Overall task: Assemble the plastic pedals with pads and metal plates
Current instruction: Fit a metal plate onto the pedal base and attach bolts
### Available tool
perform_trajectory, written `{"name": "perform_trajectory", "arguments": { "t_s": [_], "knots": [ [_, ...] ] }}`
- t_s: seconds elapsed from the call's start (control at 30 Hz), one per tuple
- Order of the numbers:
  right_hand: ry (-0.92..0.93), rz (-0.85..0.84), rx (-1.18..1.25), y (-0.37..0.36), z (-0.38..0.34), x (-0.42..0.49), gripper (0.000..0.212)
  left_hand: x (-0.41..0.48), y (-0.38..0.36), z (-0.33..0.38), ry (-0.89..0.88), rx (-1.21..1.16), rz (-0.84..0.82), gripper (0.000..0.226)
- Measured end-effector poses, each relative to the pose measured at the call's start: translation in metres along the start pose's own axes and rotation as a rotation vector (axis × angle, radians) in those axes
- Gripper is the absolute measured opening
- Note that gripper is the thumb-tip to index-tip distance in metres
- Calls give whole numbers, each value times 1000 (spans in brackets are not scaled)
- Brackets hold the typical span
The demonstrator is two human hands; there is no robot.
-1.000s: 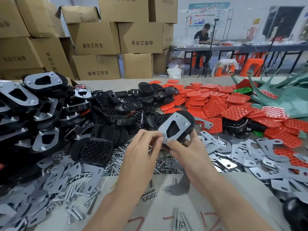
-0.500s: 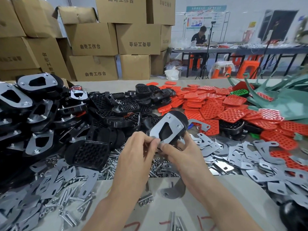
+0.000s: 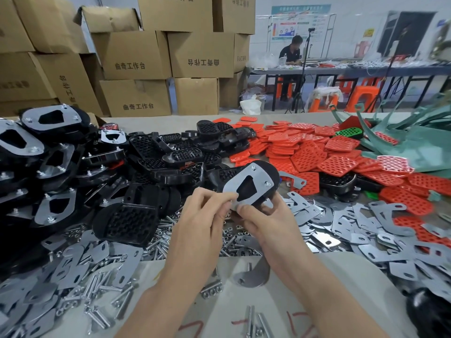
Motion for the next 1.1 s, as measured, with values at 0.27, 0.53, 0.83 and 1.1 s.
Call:
{"name": "perform_trajectory", "arguments": {
  "t_s": [0.27,0.53,0.83,1.1],
  "knots": [
    [20,-11,14,0,2,2,50,3,3,-4,57,-104,39,8],
    [28,-123,92,-8,-2,-1,46,5,3,-10,103,-200,70,15],
    [39,-54,4,-5,-5,-2,48,3,3,-4,2,-122,9,26],
    [35,-10,35,-1,-5,-1,44,1,2,-4,108,-266,-34,32]
  ]
}}
Point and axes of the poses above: each hand's wrist, its own x-axis towards the middle knuckle, its own y-axis out of the back of the hand, z = x × y, the point moved 6 cm from there along x, towards the middle knuckle, and after that the axes turned 3 degrees about -z, right-handed, at the moved point
